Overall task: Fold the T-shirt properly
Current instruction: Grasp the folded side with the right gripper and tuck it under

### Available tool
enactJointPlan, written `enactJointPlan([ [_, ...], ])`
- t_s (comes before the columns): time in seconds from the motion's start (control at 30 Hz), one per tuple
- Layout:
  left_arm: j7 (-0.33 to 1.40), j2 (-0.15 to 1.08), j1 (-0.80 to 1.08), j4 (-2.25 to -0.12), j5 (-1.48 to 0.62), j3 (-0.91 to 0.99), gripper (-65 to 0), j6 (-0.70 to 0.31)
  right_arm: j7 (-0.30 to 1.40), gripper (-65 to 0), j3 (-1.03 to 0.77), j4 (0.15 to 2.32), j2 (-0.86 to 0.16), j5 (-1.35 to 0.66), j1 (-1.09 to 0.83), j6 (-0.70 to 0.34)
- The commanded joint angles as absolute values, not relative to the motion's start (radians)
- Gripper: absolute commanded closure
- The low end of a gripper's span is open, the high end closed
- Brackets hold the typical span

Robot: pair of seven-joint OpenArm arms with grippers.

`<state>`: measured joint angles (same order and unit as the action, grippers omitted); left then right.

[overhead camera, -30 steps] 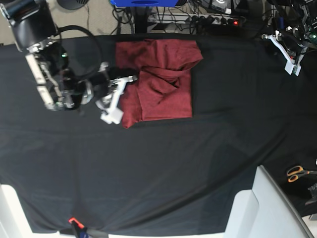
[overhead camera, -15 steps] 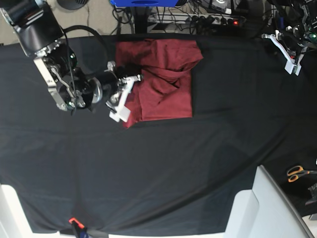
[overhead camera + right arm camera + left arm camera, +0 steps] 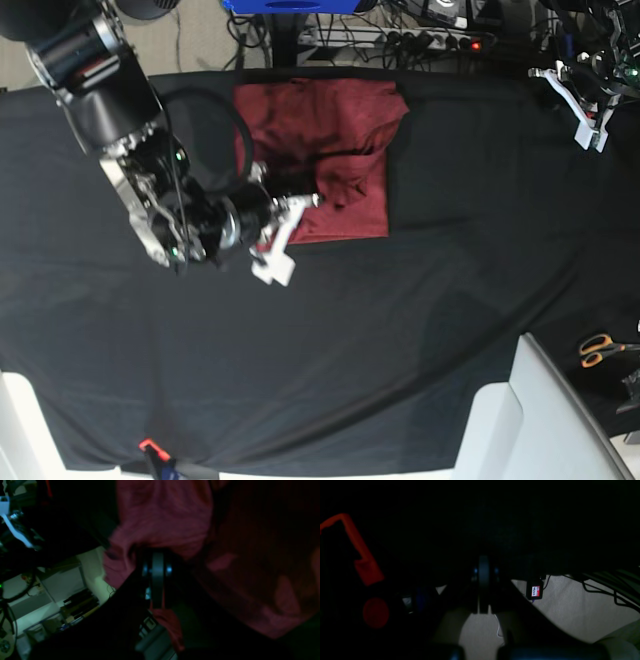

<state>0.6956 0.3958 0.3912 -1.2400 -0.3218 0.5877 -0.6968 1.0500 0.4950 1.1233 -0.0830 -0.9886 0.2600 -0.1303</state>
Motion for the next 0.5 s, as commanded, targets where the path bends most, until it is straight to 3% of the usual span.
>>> enactJointPlan([
  [0.0,0.687,0.415,0.395,-1.256,-0.331,0.595,0.0,-0.698,1.046,-0.5,0.492,1.139,-0.067,-1.013,0.291,-0.136],
  [0.23,0.687,0.415,0.395,-1.256,-0.331,0.595,0.0,-0.698,0.997,-0.5,0.501,0.977,0.024,-1.012,0.367,-0.136],
  [0.47,0.687,0.415,0.395,-1.256,-0.331,0.595,0.0,-0.698,0.869,-0.3,0.69,0.858,0.081,-1.015,0.499,-0.136],
])
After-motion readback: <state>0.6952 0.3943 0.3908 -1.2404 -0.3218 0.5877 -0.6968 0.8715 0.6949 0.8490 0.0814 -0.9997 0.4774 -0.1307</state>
